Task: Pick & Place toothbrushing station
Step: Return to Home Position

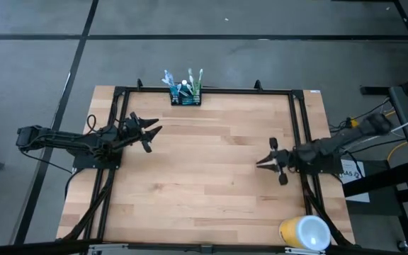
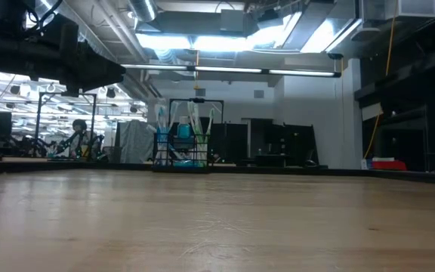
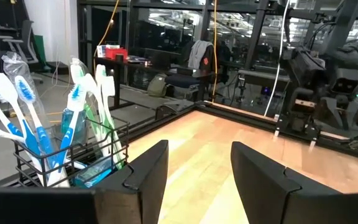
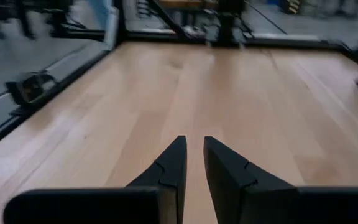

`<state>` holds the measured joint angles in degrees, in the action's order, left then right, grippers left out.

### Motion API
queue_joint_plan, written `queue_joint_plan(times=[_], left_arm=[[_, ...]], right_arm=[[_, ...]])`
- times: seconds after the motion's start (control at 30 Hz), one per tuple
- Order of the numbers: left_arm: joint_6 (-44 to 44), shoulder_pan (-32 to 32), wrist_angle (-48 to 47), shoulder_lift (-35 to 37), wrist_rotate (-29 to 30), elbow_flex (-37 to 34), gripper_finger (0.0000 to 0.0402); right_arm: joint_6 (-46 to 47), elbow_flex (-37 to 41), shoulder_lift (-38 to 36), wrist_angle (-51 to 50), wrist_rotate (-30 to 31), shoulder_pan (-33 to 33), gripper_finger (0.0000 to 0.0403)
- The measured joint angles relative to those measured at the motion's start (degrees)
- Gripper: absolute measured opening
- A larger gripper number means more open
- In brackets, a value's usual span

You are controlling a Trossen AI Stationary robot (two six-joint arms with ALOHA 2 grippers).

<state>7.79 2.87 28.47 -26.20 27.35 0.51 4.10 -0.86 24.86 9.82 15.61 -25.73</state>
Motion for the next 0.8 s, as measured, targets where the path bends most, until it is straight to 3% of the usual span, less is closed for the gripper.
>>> queue_joint_plan(times=[0.1, 0.2, 0.4, 0.57, 0.73, 0.8], left_arm=[[0.0, 0.0, 0.0, 0.0, 0.0, 0.0, 0.0171], [0.01, 0.0, 0.0, 0.0, 0.0, 0.0, 0.0171], [0.0, 0.0, 0.0, 0.0, 0.02, 0.0, 0.0171], [0.01, 0.0, -0.02, 0.0, 0.0, 0.0, 0.0171], [0.0, 0.0, 0.0, 0.02, 0.0, 0.0, 0.0171], [0.0, 0.0, -0.02, 0.0, 0.0, 0.0, 0.0171]], right_arm=[[-5.25, 0.0, -3.12, -0.66, -14.89, 11.22, 0.0059], [-8.87, 0.0, -6.17, -3.41, -25.95, 19.89, 0.0059], [-13.68, 0.02, -15.29, -6.8, -38.36, 28.94, 0.0059], [-13.24, 0.0, -17.55, -6.92, -36.14, 29.29, 0.0059], [-10.51, 0.0, -18.34, -8.81, -21.64, 21.86, 0.0059], [-10.33, 0.0, -18.89, -8.91, -19.7, 19.18, 0.0059]])
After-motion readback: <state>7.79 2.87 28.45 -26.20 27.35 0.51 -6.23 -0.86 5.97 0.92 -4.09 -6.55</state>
